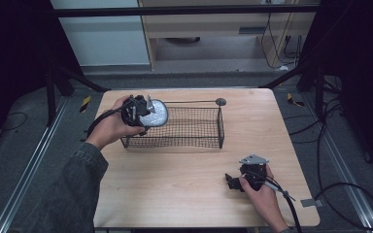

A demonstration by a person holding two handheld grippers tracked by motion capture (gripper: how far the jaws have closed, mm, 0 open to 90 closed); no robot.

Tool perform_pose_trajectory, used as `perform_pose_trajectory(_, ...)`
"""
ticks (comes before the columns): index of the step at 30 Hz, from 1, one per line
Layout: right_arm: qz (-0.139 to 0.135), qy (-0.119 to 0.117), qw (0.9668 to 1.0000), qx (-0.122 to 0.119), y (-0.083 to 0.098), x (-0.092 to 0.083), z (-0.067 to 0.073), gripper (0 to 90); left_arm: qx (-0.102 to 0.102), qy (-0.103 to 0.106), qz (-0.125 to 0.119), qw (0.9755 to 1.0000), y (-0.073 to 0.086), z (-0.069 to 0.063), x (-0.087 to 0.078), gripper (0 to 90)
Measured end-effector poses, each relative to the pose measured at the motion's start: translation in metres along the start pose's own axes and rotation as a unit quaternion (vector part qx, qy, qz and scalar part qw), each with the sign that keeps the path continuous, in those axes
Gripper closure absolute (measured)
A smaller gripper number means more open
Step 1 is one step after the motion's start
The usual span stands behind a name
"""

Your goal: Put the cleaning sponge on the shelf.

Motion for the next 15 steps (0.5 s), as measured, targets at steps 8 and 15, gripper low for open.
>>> perform_pose_trajectory(8, 0.0, 0.0, 1.0, 0.0, 0.0, 0.0, 0.0, 0.4, 0.011, 0.005, 0.0, 0.9999, -0.004, 0.001, 0.002, 16.9)
perform_pose_trajectory(15, 0.0, 0.0, 1.0, 0.0, 0.0, 0.0, 0.0, 0.4, 0.012, 0.005, 0.004, 0.9999, -0.001, 0.004, 0.01, 16.8)
Point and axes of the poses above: each handheld gripper's, and its own axes: x roughly forward along the jaws, y roughly out of its underside, z roughly to its left, the point moved 6 cm from there along x, roughly forward along the jaws, and after that the axes turned 13 degrees about -z, right-handed, at the moved point
